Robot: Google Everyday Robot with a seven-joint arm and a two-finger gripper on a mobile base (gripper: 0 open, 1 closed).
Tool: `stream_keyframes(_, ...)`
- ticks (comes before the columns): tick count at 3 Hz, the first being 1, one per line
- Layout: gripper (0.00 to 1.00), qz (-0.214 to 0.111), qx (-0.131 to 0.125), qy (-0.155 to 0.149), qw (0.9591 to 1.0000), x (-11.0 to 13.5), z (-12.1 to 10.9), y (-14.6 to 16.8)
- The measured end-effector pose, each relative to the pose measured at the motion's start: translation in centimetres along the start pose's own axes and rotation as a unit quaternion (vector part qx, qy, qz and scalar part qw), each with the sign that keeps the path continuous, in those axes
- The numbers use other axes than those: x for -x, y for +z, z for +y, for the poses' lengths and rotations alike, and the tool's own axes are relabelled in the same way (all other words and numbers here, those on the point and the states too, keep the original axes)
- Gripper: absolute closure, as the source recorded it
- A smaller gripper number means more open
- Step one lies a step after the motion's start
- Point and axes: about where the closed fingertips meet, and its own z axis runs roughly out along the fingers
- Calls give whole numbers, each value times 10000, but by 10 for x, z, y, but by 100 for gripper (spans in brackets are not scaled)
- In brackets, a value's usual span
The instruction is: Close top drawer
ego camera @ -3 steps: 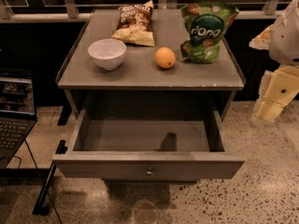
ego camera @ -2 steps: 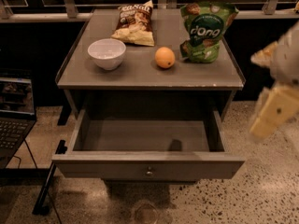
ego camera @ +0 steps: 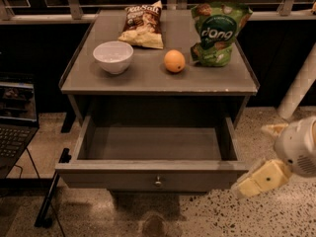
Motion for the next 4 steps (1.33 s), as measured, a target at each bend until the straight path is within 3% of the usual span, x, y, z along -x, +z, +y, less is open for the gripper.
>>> stream_keyframes(1, 0, -417, 7, 531, 9977, -24, -16, 55)
stream_keyframes(2, 16, -617, -353, 606, 9956, -19, -39, 60)
stream_keyframes(4, 63, -617, -365, 596, 9956, -18, -39, 59)
